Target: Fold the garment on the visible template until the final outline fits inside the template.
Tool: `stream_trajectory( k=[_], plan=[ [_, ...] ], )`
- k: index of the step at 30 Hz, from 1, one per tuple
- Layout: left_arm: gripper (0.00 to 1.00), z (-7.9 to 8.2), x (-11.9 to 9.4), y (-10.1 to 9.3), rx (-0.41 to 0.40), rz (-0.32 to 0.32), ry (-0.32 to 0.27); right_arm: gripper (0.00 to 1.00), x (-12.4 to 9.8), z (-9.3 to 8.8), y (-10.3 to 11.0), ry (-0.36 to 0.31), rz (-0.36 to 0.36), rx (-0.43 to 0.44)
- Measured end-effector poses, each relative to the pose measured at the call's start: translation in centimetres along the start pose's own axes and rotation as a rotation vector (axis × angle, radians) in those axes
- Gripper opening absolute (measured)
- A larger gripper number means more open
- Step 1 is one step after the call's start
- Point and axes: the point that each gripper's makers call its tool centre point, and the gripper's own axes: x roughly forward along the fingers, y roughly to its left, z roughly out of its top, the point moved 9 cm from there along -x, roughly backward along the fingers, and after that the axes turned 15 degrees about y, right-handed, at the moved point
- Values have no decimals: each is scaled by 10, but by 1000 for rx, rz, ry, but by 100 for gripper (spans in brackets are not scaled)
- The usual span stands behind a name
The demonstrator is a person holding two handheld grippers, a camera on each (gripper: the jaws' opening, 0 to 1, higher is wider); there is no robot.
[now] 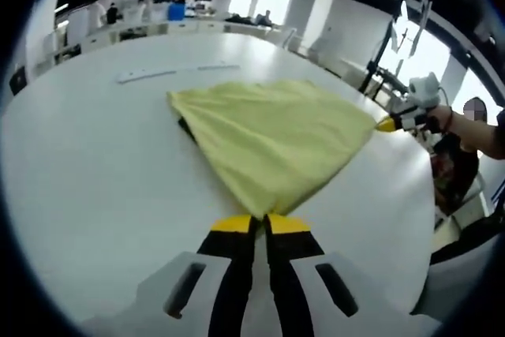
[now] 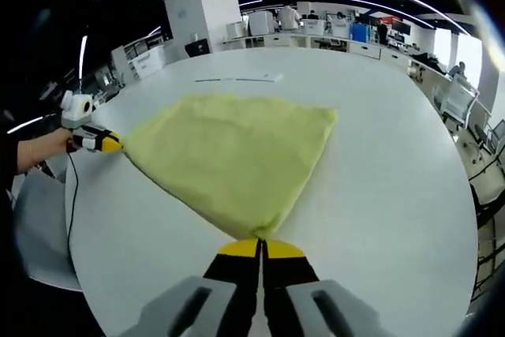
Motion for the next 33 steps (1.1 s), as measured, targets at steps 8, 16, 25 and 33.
stream_trajectory(
  k=[8, 16, 25, 33],
  plan=[
    [0, 3, -5, 4, 71, -22, 15, 0, -5, -3, -7, 13, -24, -20],
    [0, 0, -8, 1, 63, -41, 4, 0, -4, -2, -6, 35, -36, -39],
    [0, 2, -11, 1, 114, -63, 2, 0, -4, 0, -6, 36, -38, -20],
    [0, -5, -15, 1, 104, -69, 9, 0, -6, -7, -4, 52, -27, -21]
  ],
)
